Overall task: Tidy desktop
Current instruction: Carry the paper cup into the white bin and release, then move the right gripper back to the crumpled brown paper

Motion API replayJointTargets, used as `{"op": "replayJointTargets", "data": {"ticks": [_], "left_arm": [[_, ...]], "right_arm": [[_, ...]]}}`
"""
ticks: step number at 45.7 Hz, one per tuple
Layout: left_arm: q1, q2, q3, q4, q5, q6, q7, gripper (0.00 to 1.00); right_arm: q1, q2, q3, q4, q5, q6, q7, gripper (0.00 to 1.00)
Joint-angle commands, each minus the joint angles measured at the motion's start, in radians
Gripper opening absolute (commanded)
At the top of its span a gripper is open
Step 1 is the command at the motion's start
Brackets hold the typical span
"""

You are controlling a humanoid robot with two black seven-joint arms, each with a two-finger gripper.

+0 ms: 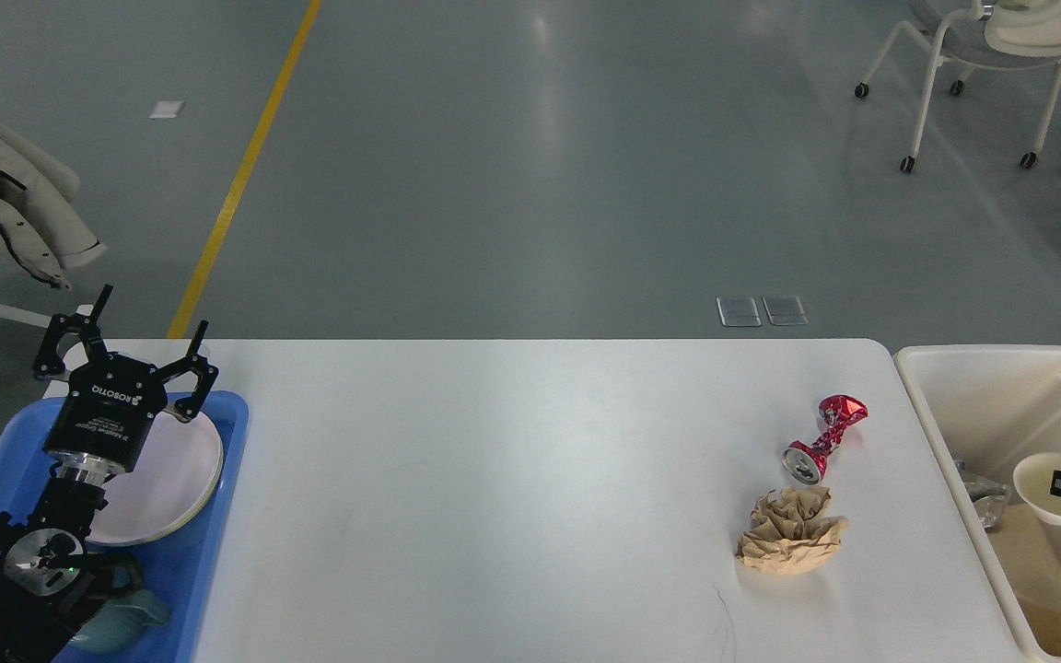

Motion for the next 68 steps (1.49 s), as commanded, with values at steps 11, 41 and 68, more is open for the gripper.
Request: {"op": "replayJointTargets", "data": {"ticks": [11,41,68], "left_arm": [[0.0,0.0,0.0,0.0,0.001,0.0,0.002,0.97],[0.0,0.0,0.0,0.0,0.0,0.0,0.002,0.97],[0.0,0.0,0.0,0.0,0.0,0.0,0.002,0.97]], "right_arm": [[0.156,-0.027,-0.014,0.079,-0.02,0.016,0.003,1.0],[1.88,0.016,-0.337,1.125,-0.095,0.884,0.023,1.0],[0.954,0.266,-0.416,1.035,0.19,0.258,-0.046,1.0]]}}
